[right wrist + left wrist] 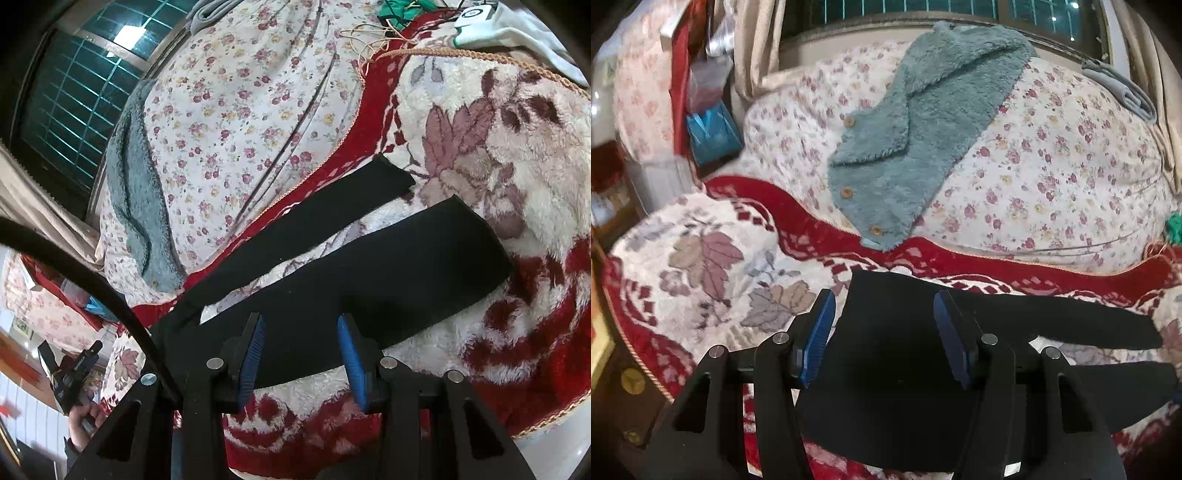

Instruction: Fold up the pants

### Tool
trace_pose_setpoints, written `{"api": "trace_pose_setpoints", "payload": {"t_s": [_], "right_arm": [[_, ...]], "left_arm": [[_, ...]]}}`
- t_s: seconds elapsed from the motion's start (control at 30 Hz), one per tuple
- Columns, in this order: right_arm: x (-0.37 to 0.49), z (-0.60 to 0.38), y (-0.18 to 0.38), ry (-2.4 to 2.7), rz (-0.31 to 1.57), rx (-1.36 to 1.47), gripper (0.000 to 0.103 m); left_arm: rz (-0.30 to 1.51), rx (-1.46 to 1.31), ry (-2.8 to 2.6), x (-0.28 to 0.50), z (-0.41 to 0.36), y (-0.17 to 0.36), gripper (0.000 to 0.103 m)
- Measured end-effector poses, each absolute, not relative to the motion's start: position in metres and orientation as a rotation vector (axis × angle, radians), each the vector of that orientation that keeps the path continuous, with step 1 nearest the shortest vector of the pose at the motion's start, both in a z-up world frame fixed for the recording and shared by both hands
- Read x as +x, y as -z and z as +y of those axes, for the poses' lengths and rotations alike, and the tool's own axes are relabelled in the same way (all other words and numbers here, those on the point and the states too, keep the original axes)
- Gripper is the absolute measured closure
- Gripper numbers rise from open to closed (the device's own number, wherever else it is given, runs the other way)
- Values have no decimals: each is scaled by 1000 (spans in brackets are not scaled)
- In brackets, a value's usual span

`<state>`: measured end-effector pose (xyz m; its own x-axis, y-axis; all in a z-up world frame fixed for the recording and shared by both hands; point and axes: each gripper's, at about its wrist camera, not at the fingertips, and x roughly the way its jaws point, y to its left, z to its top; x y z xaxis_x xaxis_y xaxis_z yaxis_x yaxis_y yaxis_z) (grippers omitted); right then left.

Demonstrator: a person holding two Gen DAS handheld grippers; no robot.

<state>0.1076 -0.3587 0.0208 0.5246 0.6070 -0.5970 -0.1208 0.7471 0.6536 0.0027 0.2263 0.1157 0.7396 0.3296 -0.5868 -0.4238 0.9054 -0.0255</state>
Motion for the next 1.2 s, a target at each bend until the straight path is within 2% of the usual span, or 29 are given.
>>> {"api": "trace_pose_setpoints", "payload": {"t_s": [0.17,0.3,0.43,0.57,0.93,0.97,1.03,1.07,1.2], "right_arm": [[107,-357,-21,-474,934,604,64],[109,-353,-20,-472,947,590,64],[112,-349,-17,-471,977,584,64],[115,-351,-13,-468,996,593,64],[120,-343,-11,-454,1019,549,64],[120,-343,-11,-455,1018,549,64],[119,-343,-11,-455,1016,560,64],[119,-344,-11,-456,1015,569,64],[119,-347,-11,-467,1007,592,64]], "left_arm": [[721,-344,-334,46,324,-115,48],[849,-449,-212,94,375,-82,48],[910,-590,-49,128,393,-34,48],[958,-600,-33,152,398,-6,48],[955,-699,71,163,407,15,48],[952,-699,76,163,406,14,51],[939,-666,59,162,403,10,71],[940,-664,53,162,403,9,92],[929,-619,43,158,395,0,95]]}}
